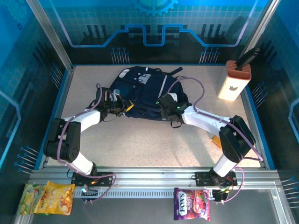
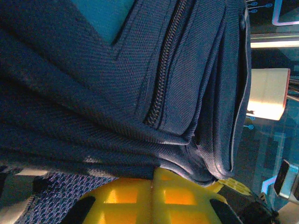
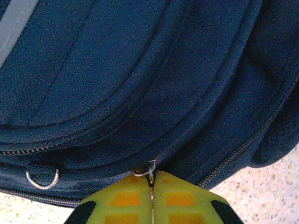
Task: Pack the student bag
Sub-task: Zip the student bag at the top-center of the table.
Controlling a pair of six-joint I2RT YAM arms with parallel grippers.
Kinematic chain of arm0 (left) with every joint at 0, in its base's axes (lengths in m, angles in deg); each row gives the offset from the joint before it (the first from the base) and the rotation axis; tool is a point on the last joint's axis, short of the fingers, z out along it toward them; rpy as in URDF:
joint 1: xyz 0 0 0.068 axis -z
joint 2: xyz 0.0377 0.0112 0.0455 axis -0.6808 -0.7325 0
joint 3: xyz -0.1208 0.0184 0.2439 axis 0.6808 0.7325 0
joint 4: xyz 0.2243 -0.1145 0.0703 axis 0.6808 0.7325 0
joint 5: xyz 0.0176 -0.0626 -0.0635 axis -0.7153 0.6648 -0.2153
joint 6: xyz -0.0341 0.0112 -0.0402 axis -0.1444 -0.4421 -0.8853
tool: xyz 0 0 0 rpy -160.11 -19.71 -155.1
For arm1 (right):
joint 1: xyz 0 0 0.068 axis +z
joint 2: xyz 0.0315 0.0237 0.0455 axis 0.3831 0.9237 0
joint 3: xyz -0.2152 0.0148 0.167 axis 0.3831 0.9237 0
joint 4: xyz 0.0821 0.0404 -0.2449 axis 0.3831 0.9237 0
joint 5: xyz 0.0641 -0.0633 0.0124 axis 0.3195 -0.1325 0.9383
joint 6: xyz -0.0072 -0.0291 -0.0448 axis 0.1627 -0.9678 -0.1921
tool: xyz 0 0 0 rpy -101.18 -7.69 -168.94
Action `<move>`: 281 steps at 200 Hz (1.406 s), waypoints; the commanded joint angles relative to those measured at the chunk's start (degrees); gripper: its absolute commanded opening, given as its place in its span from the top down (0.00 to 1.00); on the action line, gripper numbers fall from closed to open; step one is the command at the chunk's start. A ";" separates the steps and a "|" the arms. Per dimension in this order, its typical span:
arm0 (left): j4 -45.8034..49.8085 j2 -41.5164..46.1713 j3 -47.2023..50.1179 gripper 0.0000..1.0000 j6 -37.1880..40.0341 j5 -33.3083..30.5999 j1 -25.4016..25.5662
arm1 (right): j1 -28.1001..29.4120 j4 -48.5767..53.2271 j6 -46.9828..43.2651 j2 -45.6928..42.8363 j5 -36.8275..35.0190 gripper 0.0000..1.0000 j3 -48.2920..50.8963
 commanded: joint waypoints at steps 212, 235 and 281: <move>-0.45 -0.23 -2.68 1.00 1.17 -1.50 -2.83 | -2.41 -6.20 -18.39 4.90 10.01 0.79 0.70; -0.35 -0.05 -2.69 1.00 1.26 -1.60 -2.96 | -2.89 -6.59 -17.00 4.27 9.59 0.89 1.43; -0.24 -0.03 -3.10 1.00 1.34 -1.66 -3.22 | -2.90 -5.40 -16.22 0.29 3.93 1.00 1.30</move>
